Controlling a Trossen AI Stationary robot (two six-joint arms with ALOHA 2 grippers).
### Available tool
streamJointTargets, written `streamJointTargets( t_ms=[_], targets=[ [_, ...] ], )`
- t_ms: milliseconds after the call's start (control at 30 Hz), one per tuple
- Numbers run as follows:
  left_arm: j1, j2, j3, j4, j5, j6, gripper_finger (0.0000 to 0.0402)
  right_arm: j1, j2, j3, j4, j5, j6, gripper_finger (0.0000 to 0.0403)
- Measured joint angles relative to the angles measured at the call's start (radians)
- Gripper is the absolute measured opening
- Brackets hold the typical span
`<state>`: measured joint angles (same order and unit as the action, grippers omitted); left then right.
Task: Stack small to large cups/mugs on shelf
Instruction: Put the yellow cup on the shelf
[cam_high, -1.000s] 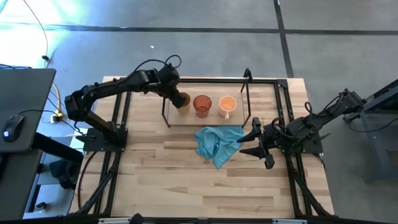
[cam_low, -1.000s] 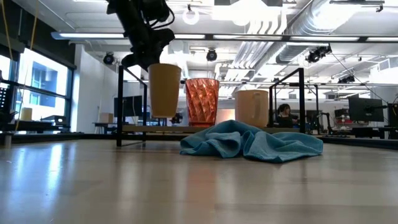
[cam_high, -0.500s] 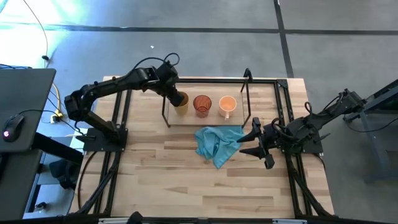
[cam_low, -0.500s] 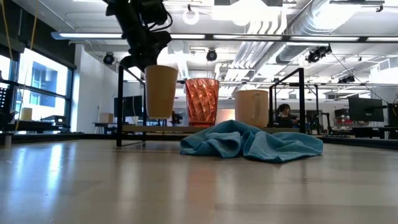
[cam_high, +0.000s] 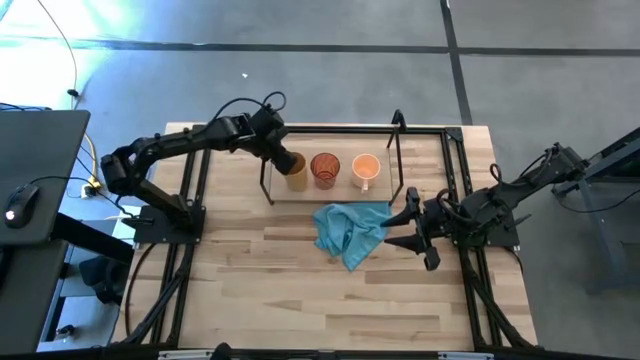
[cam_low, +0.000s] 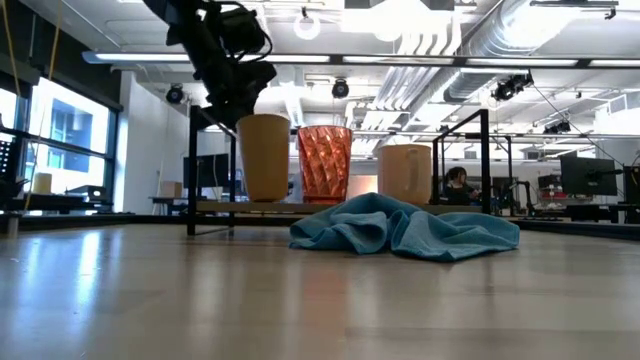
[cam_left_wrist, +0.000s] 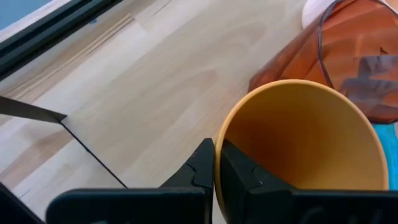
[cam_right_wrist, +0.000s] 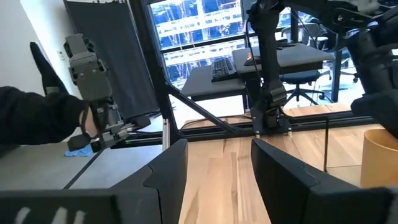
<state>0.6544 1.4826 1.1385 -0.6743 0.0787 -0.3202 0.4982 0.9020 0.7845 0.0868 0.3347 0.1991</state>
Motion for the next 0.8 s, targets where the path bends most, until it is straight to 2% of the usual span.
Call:
streamJointTargets(
  t_ms=[467,800],
  targets=[
    [0.0,0.004,0.073,-0.078,-0.067,0.002,0.0,-0.065,0.0,0.0,-0.029,-0.04,-0.002,0.017],
    [-0.016,0.004,0.1,-0.145,-0.073,0.001,0.0,-0.08,0.0,0.0,-0.046,-0.058,-0.021,0.017]
  ],
)
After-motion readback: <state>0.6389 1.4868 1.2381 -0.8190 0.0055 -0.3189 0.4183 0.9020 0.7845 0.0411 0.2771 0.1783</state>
